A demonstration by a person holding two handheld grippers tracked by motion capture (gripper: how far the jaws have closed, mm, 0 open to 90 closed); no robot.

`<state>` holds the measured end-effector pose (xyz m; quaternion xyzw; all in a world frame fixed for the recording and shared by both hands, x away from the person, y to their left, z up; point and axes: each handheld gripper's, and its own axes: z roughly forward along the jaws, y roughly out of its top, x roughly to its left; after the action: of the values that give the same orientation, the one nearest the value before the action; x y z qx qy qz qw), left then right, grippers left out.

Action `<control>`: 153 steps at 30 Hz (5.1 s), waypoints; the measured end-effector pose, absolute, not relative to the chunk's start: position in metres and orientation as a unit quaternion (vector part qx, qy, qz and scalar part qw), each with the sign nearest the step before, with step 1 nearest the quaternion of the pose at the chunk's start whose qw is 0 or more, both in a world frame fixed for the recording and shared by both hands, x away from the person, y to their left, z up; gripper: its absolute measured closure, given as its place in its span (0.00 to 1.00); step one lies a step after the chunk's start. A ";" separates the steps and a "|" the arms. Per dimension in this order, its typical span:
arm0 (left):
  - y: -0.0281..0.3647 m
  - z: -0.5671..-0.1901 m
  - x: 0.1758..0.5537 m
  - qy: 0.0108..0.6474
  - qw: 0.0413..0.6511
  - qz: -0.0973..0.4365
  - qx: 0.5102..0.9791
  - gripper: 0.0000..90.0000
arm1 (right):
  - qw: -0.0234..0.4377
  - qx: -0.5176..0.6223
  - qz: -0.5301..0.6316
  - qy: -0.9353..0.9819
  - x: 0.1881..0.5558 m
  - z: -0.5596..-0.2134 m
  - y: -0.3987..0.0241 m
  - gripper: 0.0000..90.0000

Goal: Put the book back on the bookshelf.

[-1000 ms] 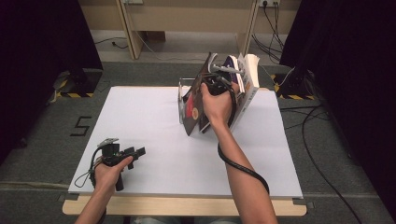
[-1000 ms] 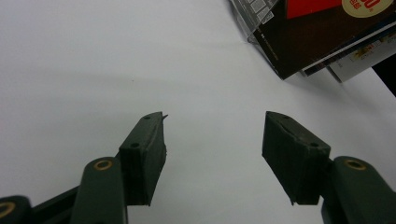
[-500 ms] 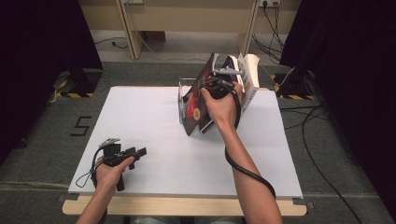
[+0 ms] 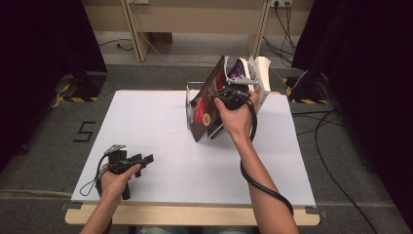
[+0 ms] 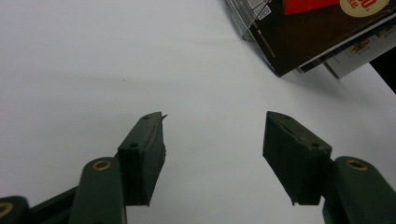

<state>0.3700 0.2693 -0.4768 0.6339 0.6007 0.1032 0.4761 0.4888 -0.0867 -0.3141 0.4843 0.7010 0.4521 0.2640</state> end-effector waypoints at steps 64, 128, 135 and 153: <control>0.266 -0.478 0.370 0.599 0.477 0.102 0.636 0.43 | 0.277 0.503 0.497 0.650 0.446 -0.334 -0.134 0.74; 0.271 -0.478 0.370 0.598 0.484 0.101 0.631 0.43 | 0.259 0.459 0.527 0.667 0.519 -0.286 -0.034 0.88; 0.267 -0.478 0.370 0.597 0.483 0.100 0.633 0.43 | 0.197 0.433 0.559 0.679 0.510 -0.288 -0.037 0.66; 0.266 -0.479 0.371 0.595 0.481 0.099 0.636 0.43 | 0.187 0.409 0.571 0.686 0.495 -0.295 -0.047 0.55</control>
<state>0.3712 0.2658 -0.4794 0.6362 0.5952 0.0993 0.4807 0.4950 -0.0473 -0.2950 0.4093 0.6864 0.5714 0.1868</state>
